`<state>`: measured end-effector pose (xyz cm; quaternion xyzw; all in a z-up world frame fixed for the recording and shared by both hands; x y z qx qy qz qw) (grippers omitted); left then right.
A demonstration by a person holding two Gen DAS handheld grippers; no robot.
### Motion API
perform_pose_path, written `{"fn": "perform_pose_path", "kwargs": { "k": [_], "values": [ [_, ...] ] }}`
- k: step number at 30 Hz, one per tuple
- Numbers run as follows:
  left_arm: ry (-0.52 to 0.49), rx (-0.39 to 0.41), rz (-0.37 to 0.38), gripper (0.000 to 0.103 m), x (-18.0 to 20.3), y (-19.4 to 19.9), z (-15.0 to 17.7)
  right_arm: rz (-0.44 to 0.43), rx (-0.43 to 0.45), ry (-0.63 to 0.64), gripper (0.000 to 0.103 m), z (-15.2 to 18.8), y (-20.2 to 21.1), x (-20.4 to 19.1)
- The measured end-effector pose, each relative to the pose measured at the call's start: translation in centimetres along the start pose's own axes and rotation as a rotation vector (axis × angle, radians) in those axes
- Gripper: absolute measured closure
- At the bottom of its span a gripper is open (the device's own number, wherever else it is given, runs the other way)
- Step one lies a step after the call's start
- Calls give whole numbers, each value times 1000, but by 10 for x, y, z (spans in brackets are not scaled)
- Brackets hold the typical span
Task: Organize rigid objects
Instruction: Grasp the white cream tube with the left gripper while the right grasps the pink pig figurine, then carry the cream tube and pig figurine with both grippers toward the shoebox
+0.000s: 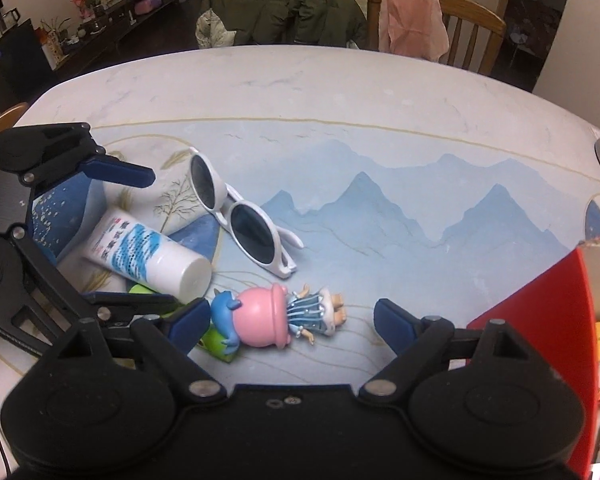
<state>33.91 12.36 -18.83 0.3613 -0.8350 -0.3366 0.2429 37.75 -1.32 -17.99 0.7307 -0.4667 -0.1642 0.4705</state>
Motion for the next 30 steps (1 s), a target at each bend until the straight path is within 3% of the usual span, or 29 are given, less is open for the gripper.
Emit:
{"fn": "perform_pose_path", "kwargs": {
  "k": [1,4,10,12,15,17,18,30],
  "values": [
    [9,1,1,9,-2,0,0,-3,-2,-7,15,0,-1,0],
    [29,-27,12,29,-5,-6,4,-8,-7,-14,15,0,-5,-2],
    [55,-12,-2,40,-7,-2,9,-21,-27,-8,26,3,-11,-9],
    [63,-7,-8,51,-6,1,10,-15,-17,-9,27,4,-10,-9],
    [88,3,-15,61,-5,4,12,-21,-5,-11,35,3,-8,-11],
    [109,9,-16,65,-4,5,13,-40,7,-5,53,3,-6,-14],
    [119,9,-19,66,-4,6,13,-44,8,-7,57,2,-5,-15],
    [248,39,-35,67,-4,22,23,-7,54,-75,57,14,19,-4]
  ]
}}
Point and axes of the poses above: each gripper's, at about its wrist camera, not at the fingertips, and y roughly against the way its jaws point, x to its right, z to its underside, the point moved 5 cm from there along -y, roughly the way its jaws point, and after that the axes turned 15 degrees about z, right-handed, at the moved point
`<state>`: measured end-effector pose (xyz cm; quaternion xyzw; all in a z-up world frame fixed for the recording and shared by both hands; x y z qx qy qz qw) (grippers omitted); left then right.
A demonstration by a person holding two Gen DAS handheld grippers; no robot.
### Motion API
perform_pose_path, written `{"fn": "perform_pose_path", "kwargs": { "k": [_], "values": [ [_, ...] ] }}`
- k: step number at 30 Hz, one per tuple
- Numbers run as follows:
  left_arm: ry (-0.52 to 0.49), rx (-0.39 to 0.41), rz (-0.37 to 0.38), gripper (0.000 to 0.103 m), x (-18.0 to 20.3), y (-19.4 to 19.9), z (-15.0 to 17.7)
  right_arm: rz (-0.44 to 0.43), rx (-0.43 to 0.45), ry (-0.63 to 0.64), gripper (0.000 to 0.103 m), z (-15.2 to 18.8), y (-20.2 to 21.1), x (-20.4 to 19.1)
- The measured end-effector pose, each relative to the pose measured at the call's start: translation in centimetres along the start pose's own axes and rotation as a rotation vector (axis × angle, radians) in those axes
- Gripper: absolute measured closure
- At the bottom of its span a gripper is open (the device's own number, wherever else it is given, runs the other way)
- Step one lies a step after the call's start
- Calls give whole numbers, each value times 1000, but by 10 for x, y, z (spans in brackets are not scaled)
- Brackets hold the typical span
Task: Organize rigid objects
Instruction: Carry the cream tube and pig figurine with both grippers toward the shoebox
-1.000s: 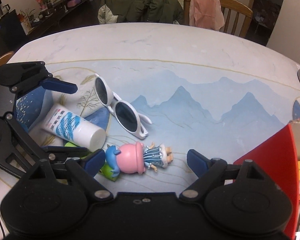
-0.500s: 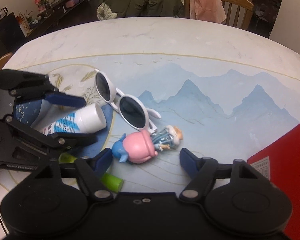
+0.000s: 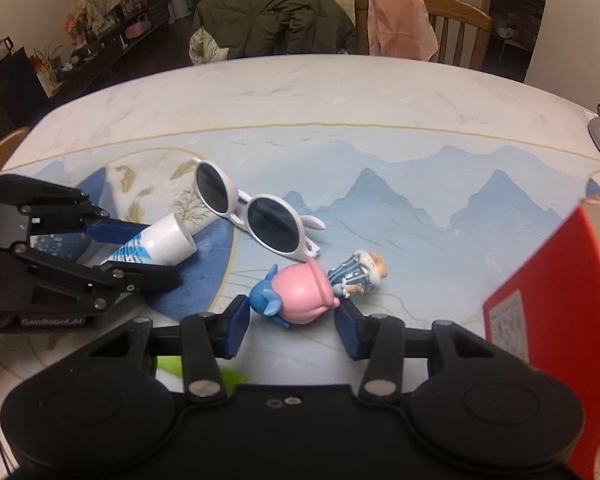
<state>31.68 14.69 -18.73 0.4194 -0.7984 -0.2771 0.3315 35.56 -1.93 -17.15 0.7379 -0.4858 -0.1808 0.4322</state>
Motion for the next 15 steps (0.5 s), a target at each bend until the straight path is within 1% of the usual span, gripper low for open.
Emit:
{"fn": "perform_pose_path", "kwargs": {
  "k": [4,9,15],
  "values": [
    [47,22,10,67,4,12,2,-1,15,-15,57,3,19,6],
    [94,61,0,67,18,31,5,-18,38,-27,57,7,48,10],
    [139,105,-37,67,47,60,3,-32,79,-28,57,15,87,17]
  ]
}}
Point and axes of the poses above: each gripper's, at about its wrist camera, not at the fingertips, and y roughly against the way its jaws point, x to its right, z to its underside, the point moved 5 cm from there along -y, roughly the way its jaws point, and after that the axes turned 15 degrees about z, right-handed, at the moved point
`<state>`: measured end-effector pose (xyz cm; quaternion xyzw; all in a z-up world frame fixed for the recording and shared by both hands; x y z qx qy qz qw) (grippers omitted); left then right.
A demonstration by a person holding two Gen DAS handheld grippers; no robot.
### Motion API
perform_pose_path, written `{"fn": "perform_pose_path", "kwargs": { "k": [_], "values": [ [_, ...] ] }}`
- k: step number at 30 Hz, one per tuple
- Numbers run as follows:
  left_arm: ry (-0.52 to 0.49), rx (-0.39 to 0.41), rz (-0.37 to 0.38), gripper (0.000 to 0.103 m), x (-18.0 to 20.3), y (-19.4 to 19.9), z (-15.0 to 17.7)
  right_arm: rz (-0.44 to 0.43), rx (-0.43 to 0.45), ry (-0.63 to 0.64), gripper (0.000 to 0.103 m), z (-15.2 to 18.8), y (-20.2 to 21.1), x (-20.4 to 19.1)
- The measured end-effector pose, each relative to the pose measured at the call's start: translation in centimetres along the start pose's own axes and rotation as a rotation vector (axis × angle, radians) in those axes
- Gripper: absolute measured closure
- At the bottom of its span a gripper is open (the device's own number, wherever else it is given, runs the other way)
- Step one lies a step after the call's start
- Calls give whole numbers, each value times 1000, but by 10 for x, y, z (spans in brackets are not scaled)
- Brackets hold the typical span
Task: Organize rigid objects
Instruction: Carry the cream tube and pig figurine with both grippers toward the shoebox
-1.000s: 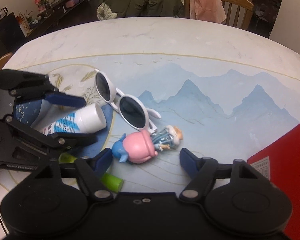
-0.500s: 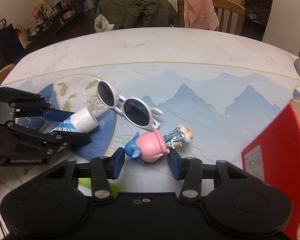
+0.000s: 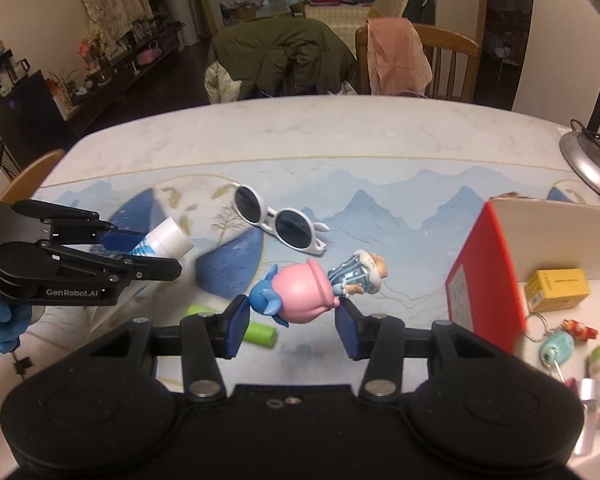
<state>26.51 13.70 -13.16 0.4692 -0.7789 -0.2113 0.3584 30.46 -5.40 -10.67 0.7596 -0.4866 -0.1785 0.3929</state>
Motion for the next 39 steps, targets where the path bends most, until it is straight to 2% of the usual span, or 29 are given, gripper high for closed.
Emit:
{"fn": "perform_pose_path", "kwargs": {
  "k": [9,20,29,39],
  "values": [
    [38,56,-32,67,60,30,-4,-9,62,-10,57,13,51,20],
    [27,99,-15,67,146,26,-19,-39,118,-55,57,29,85,65],
    [3,94,7,67,210,-19,-43,-24,116,-99,57,46,90,137],
    [-31,46,27,67,268,-84,-63,1,101,-121,57,60,80,216]
  ]
}}
Point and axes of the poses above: each gripper's, at about its wrist camera, not at the fingertips, and y roughly against the way its jaws point, x to its right, z to its underside, the point moved 5 cm from there along -y, roughly the way its jaws point, and after that the axes turned 15 degrees about z, right-handed, at the moved point
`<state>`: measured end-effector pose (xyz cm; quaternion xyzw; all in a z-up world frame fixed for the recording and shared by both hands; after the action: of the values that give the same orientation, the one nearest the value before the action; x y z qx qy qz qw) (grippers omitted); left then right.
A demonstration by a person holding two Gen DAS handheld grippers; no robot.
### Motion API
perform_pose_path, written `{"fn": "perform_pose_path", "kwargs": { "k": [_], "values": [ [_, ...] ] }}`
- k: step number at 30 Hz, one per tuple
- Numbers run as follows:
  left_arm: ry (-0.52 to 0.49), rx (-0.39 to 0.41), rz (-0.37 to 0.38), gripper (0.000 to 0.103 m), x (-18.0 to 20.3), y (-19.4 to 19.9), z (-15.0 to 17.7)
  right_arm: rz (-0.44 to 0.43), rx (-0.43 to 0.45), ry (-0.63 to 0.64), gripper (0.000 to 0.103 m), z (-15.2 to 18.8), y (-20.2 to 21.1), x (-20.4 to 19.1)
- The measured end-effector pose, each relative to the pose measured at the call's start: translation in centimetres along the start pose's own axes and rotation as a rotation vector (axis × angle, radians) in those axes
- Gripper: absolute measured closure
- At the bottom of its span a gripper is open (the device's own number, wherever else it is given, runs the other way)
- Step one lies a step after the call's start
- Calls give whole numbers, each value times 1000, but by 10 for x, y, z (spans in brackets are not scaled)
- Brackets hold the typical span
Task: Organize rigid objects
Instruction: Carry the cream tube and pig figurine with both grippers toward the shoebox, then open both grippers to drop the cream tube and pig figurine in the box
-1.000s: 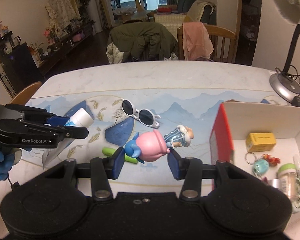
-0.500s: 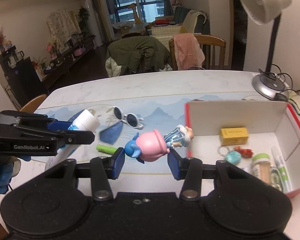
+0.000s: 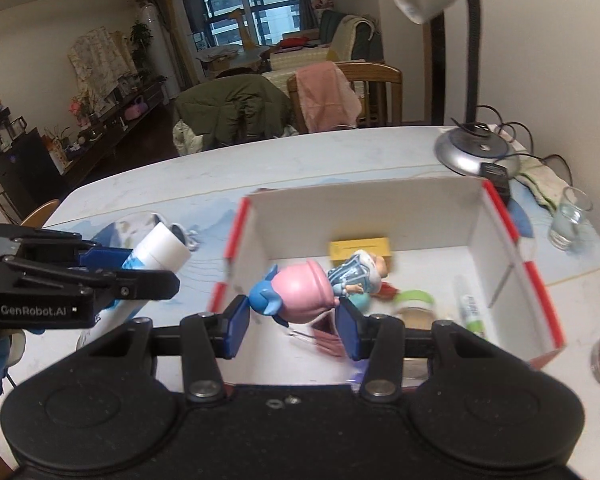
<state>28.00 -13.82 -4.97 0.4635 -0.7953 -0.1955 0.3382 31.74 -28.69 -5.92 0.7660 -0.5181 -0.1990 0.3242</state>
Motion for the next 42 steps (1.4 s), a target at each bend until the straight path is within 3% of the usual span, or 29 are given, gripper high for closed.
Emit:
{"fn": "perform_pose_path", "kwargs": {
  "k": [10,18,31,42],
  "values": [
    [-27,-56,-48,67,16,-70,-30,28,-40,30,57,7,-30,55],
    [-37,-116,-101,67,8,-124,-47,47,-58,75,57,-5,-66,73],
    [-29,-208,-165,67,-16,-182,-51,12,-139,136,57,-17,-124,79],
    [-3,-259,-164,67,-29,-202,-45,-34,-208,199,57,-16,-131,75]
  ]
}}
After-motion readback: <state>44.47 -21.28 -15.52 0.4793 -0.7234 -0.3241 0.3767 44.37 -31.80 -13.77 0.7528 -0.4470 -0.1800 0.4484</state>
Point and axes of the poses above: each gripper's, at about its wrist camera, not at the fingertips, and y roughly against the way its jaws point, x to its right, z to its underside, the point moved 5 cm from there along -y, roughly the way its jaws point, and after that the axes turned 15 degrees about z, right-handed, at the moved point
